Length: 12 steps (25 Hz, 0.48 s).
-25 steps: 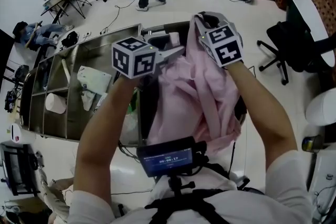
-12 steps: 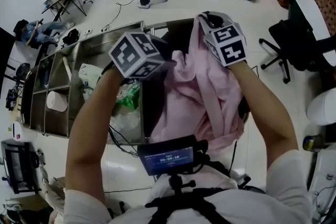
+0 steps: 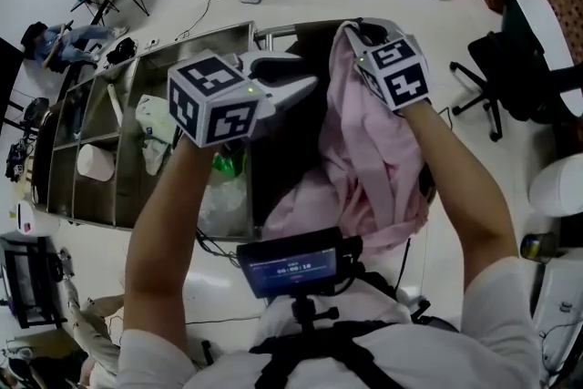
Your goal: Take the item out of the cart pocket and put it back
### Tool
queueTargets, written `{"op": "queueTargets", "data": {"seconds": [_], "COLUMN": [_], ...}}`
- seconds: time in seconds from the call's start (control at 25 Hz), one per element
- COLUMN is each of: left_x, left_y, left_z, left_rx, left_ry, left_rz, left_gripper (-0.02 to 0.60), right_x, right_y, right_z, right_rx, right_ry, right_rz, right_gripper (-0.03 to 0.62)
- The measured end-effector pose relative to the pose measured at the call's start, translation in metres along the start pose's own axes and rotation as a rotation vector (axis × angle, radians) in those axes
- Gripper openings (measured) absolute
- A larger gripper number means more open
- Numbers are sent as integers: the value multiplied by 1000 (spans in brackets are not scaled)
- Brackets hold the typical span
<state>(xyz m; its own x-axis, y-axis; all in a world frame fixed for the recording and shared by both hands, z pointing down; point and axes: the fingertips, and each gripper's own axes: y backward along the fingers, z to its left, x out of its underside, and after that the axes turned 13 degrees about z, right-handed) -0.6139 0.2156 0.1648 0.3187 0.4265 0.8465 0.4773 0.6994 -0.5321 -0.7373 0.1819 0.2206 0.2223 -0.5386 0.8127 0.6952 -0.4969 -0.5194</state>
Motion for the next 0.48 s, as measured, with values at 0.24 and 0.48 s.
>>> {"op": "queueTargets", "data": {"seconds": [0.24, 0.48], "left_x": [-35, -24], "left_y": [59, 78], "left_z": [0, -25], "left_rx": [-80, -53], "left_ry": [155, 210], "left_rz": [-365, -500], "left_gripper": [6, 6], "right_x": [11, 36], "right_y": [-11, -22], "right_z": [24, 48], "right_rx": [-75, -129], "right_ry": [62, 112], "right_rz": [92, 199], "right_gripper": [15, 17]}}
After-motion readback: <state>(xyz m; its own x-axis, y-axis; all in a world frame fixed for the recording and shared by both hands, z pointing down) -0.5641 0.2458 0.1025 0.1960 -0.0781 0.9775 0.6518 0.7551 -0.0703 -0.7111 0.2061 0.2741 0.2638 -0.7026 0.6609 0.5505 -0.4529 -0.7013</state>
